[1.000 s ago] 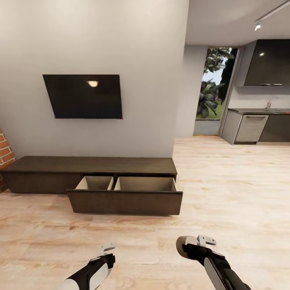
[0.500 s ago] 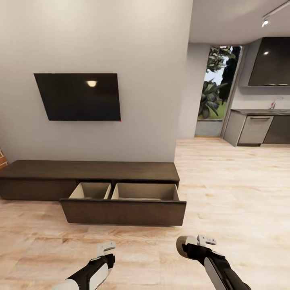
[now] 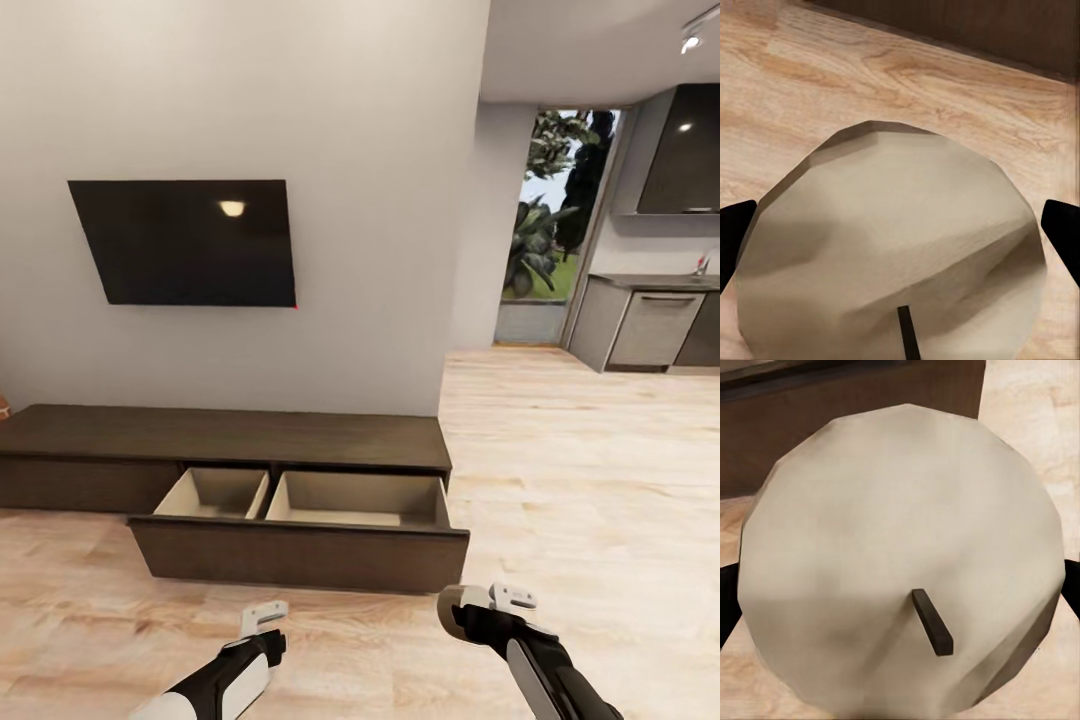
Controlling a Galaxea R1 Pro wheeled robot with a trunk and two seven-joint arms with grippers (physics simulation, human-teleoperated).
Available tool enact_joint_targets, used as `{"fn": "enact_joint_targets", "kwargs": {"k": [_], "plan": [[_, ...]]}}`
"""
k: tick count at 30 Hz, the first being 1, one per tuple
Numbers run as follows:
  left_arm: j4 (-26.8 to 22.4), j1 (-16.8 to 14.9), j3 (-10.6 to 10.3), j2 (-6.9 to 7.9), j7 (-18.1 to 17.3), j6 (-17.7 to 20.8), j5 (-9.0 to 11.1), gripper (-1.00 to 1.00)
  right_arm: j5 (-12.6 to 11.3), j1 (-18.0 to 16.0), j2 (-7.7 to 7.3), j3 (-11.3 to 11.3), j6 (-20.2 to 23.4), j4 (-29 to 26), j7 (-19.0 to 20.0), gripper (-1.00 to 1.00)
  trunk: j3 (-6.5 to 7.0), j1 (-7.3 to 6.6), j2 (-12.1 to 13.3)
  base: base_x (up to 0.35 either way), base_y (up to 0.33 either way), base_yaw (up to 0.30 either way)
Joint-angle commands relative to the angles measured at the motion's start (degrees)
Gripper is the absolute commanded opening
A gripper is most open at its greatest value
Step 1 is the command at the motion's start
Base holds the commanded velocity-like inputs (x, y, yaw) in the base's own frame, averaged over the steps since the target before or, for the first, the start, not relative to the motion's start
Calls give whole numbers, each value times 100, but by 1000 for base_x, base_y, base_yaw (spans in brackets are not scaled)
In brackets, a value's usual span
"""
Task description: Place each of the two pumpkins and all three candles from the living room inside a cabinet in the living room (use any cabinet), then make sure every cabinet is closed, and position the cauldron so it is next to a table in the living room.
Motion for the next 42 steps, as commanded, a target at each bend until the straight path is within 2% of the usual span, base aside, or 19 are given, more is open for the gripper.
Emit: {"fn": "enact_joint_targets", "kwargs": {"k": [1, 13, 21, 42], "plan": [[-13, -5, -50, 3, 49, 26, 13, -100, -73, -4, -9, 28, 15, -10, -53, -100, -6, 3, -3, 327, -76, 0], [-13, -5, -50, 3, 44, 26, 12, -100, -73, -4, -7, 28, 15, -9, -53, -100, -6, 3, -3, 332, -9, 0], [-28, -5, -50, -51, 46, 19, 47, -100, -74, -4, -9, 28, 15, -1, -53, -100, -6, 3, -3, 53, 0, 0], [-28, -5, -46, -84, 42, 21, 61, -100, -64, -4, -15, 20, 12, -18, -12, -100, 371, -458, 839, 0, 0, 0]]}}
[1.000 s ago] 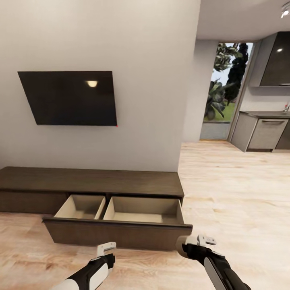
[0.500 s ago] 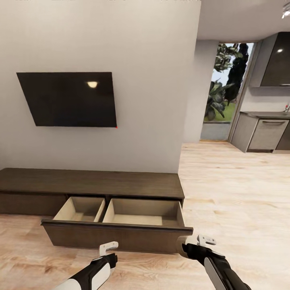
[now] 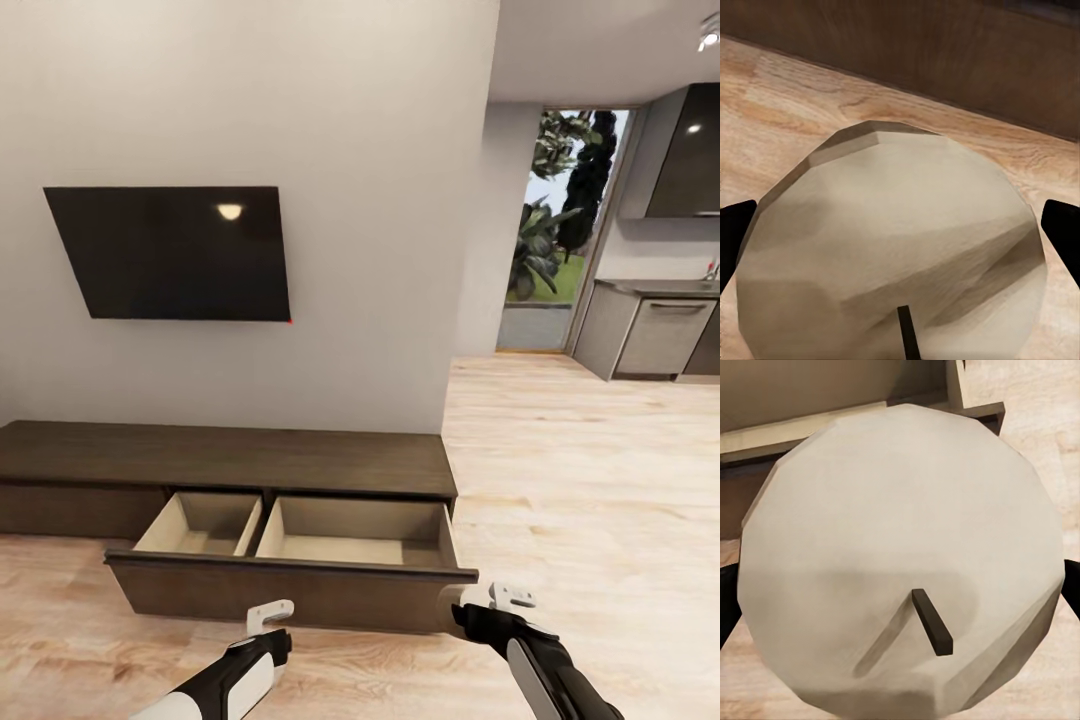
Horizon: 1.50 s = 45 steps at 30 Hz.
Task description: Place each of the two pumpkins and all three candles from the living room inside a cabinet in the living room (use any cabinet), then make sure every cabinet is closed, and position the cauldron so it is next to a table in the living room.
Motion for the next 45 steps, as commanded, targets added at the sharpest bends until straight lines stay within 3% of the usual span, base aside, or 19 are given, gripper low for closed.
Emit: {"fn": "enact_joint_targets", "kwargs": {"k": [1, 9, 11, 13, 15, 19, 21, 23, 28, 30, 31, 33, 35, 36, 39, 45], "plan": [[-11, -4, -48, 5, 48, 28, 26, -100, -72, -3, -8, 26, 19, -9, -50, -100, 12, -23, 38, 0, 0, 0], [-6, -7, 15, 26, 31, 51, 49, -100, -60, -3, -8, 34, 20, -9, -65, -100, 156, -198, 359, 0, 0, 0], [-30, -14, 18, 43, -98, 253, 57, -100, -63, -3, -8, 32, 24, -9, -72, -100, 192, -242, 439, 0, 0, 0], [-259, -39, 28, 102, -290, 724, 63, -100, -68, -3, -8, 34, 29, -9, -74, -100, 227, -286, 519, 0, 0, 0], [-785, -81, 160, 281, -431, 1529, 159, -100, -65, -3, -8, 34, 34, -9, -75, -100, 263, -330, 599, 0, 0, 0], [-2095, -112, 815, 639, -459, 3429, 367, -100, -68, -3, -7, 34, 50, -9, -75, -100, 335, -418, 760, 0, 0, 0], [-2380, -115, 1167, 788, -465, 3907, 389, -100, -70, -3, -2, 34, 53, -9, -75, -100, 371, -462, 840, 0, 0, 0], [-2499, -117, 1393, 875, -449, 4149, 398, -100, -71, -3, -1, 34, 59, -8, -69, -100, 407, -506, 920, 0, 0, 0], [-2550, -118, 1490, 907, -441, 4258, 400, -100, -62, -3, -20, 41, 116, -117, -74, -100, 497, -616, 1121, 0, 0, 0], [-2553, -118, 1494, 900, -438, 4259, 386, -100, -72, -3, -19, 34, 402, -269, -93, -100, 533, -660, 1201, 0, 0, 0], [-2554, -118, 1491, 889, -434, 4251, 368, -100, -80, -4, -9, 20, 712, -312, -145, -100, 551, -682, 1241, 0, 0, 0], [-2554, -118, 1487, 867, -425, 4234, 239, -100, -94, -61, 61, -3, 1846, -510, -608, -100, 586, -725, 1321, 0, 0, 0], [-2555, -118, 1487, 860, -420, 4227, 89, -100, -136, -442, 199, -23, 2916, -763, -1364, -100, 622, -769, 1402, 0, 0, 0], [-2555, -118, 1487, 858, -419, 4225, 54, -100, -150, -636, 271, -27, 3123, -819, -1613, -100, 640, -791, 1442, 0, 0, 0], [-2555, -118, 1487, 860, -418, 4220, 1, -100, -157, -994, 498, -17, 3402, -855, -2053, -100, 694, -857, 1562, 0, 0, 0], [-2555, -118, 1493, 864, -418, 4223, -15, -100, -167, -1092, 605, 0, 3478, -886, -2144, -100, 802, -989, 1803, 0, 0, 0]]}}
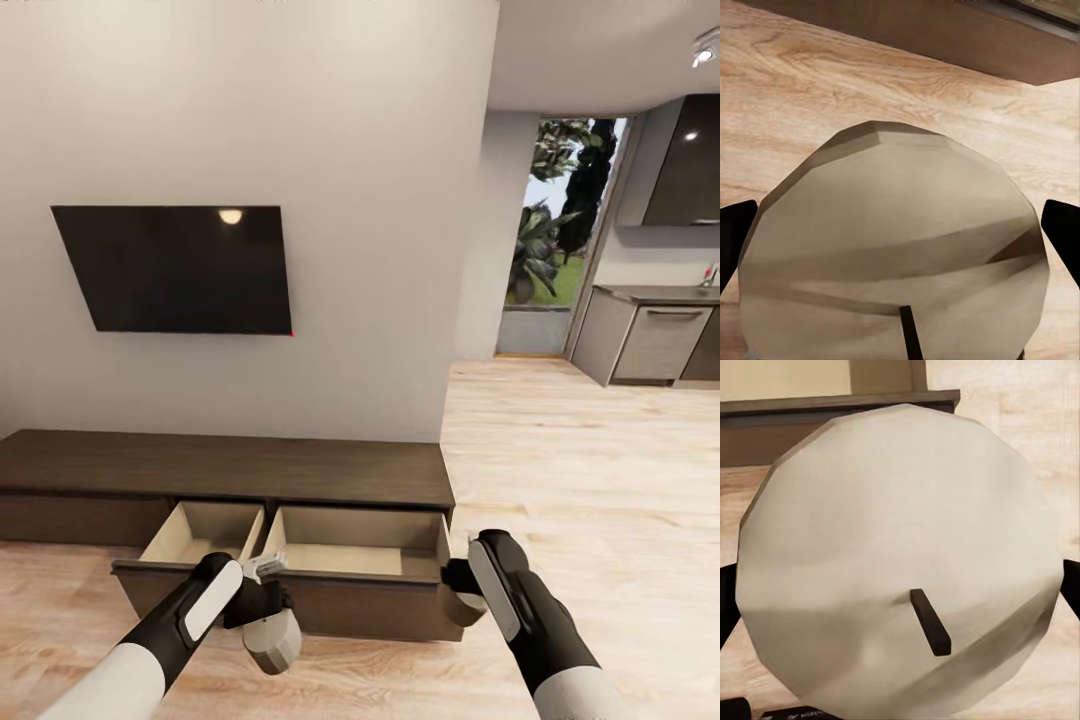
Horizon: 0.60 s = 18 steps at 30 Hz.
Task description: Place each of the two pumpkins and all three candles from the living room inside a cabinet in the living room (use any cabinet), then make sure every cabinet is closed, and position the cauldron so it is next to a table in the living room.
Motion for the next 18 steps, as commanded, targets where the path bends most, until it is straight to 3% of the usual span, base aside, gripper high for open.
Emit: {"fn": "enact_joint_targets", "kwargs": {"k": [1, 9, 18], "plan": [[-10, -5, -30, 10, 55, 5, 61, -100, -98, -8, 4, 8, 10, -2, -50, -100, 11, -22, 36, 0, 0, 0], [-10, -5, -26, 5, 47, 11, 60, -100, -216, -14, 11, 13, 9, -10, -43, -100, 154, -198, 357, 0, 0, 0], [-71, -5, -3, 18, -24, 14, 77, -100, -222, -14, 11, 13, -25, -3, -25, -100, 154, -198, 357, 47, 0, 0]]}}
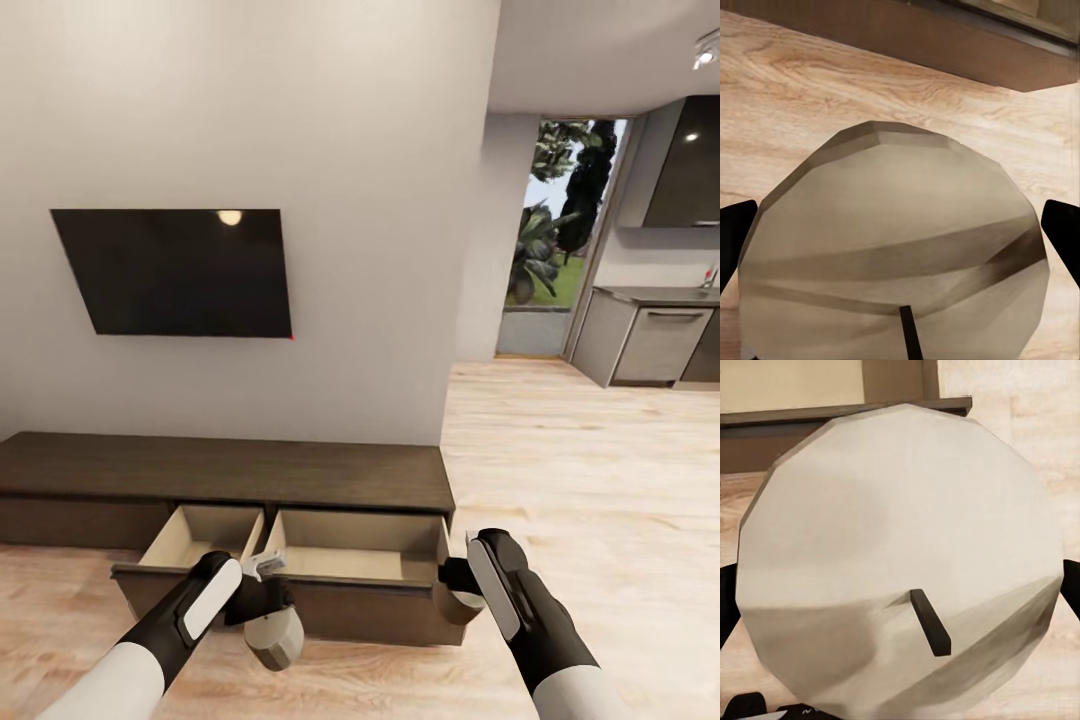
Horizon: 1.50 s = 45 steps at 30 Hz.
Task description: Place each of the two pumpkins and all three candles from the living room inside a cabinet in the living room (use any cabinet), then make sure every cabinet is closed, and position the cauldron so it is next to a table in the living room.
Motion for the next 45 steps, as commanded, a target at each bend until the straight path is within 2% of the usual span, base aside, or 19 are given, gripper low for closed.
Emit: {"fn": "enact_joint_targets", "kwargs": {"k": [1, 29, 45], "plan": [[-10, -5, -31, 7, 54, 5, 56, -100, -70, -4, 0, 5, 6, -13, -51, -100, -8, 3, -5, 264, 0, 0], [25, -5, -65, -10, 79, 5, 52, -100, -79, -4, 8, 23, -23, -53, 59, -100, -8, 3, -5, 339, 16, 0], [49, -5, -65, -11, 100, 5, 56, -100, -79, -4, 8, 23, -3, -53, 59, -100, -8, 3, -5, 289, 159, 0]]}}
